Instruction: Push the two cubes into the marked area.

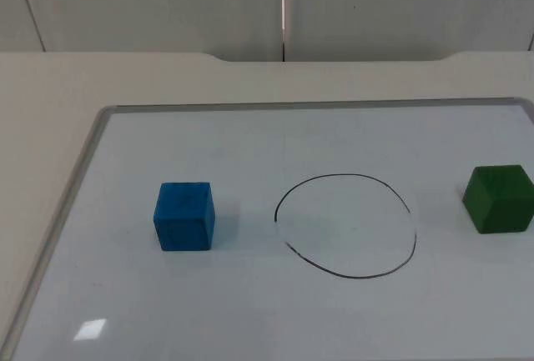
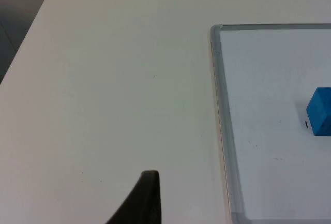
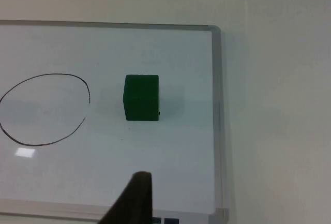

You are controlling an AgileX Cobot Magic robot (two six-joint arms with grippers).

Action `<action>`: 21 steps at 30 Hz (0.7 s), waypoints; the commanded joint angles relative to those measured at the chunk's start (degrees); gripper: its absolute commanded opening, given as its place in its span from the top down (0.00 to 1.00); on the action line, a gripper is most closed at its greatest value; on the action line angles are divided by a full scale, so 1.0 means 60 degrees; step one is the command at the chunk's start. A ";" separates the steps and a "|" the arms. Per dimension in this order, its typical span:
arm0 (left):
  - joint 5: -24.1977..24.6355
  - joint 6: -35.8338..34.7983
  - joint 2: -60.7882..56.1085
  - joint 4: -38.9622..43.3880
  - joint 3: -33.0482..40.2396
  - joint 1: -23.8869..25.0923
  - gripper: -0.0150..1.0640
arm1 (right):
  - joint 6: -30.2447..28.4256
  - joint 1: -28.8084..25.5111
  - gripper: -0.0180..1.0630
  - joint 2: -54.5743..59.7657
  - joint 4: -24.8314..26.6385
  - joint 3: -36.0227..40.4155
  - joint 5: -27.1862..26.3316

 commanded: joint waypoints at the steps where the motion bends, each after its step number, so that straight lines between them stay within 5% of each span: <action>1: -0.0179 -0.0027 0.0114 -0.0186 0.0008 0.0026 0.01 | 0.0013 -0.0063 0.01 -0.0039 0.0006 0.0022 -0.0028; 21: -0.1040 -0.0027 0.1801 -0.0418 -0.0229 0.0008 0.01 | 0.0013 -0.0063 0.01 -0.0039 0.0006 0.0022 -0.0028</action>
